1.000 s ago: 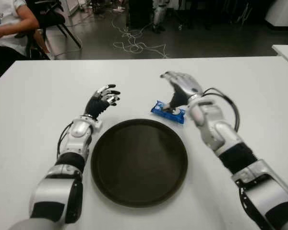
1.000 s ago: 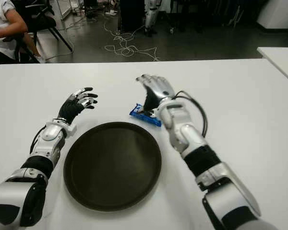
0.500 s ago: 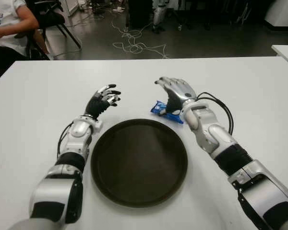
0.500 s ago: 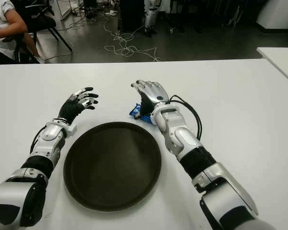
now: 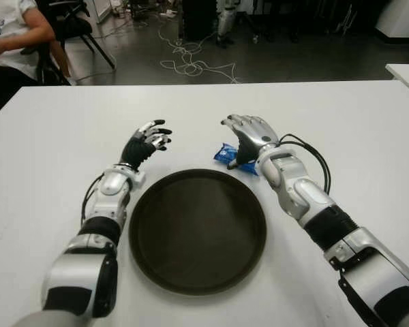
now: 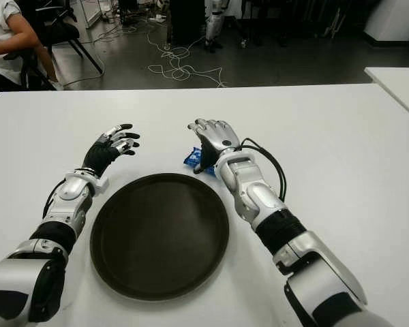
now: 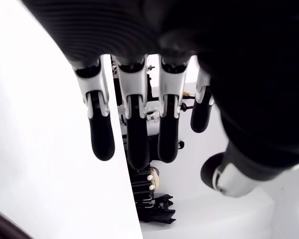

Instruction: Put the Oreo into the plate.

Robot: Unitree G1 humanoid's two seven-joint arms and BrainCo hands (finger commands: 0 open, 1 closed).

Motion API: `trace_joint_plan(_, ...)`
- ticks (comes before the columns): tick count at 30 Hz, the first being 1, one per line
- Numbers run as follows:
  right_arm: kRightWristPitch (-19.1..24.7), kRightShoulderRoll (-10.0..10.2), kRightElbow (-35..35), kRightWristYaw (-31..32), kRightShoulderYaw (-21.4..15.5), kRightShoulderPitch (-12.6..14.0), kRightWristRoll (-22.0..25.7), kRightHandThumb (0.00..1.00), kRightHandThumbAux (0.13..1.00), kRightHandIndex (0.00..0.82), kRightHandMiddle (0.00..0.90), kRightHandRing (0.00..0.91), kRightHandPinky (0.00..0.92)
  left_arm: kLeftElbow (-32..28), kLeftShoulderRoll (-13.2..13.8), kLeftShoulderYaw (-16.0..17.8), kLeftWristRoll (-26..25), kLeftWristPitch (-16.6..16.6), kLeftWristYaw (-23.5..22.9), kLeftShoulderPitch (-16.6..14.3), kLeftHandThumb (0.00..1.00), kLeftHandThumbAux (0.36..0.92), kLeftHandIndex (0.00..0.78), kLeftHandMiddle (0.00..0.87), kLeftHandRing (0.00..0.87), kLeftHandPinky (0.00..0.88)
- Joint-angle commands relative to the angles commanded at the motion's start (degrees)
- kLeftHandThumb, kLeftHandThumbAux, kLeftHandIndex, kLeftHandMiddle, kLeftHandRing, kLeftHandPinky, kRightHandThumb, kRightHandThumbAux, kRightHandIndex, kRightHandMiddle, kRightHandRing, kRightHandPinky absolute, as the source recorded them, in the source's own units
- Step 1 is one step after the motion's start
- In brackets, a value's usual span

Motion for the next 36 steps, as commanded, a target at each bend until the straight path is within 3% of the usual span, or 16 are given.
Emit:
trace_joint_plan(17,0.53,0.47,3.92,-0.41,-0.23,-1.42,0.50,0.000,0.805,0.115,0.119,0.116,0.085,0.56,0.13,-0.27,0.69,0.00,1.02,-0.07,0.110,0.649,0.204,0.317,0.335,0.373)
trace_joint_plan(36,1.27,2.50,13.59,-3.41,-0.87,-4.89,2.76,0.000,0.805,0.123,0.131,0.131,0.107,1.12,-0.16,-0.05,0.34,0.27,0.79,-0.33,0.113,0.644,0.199,0.314,0.319,0.349)
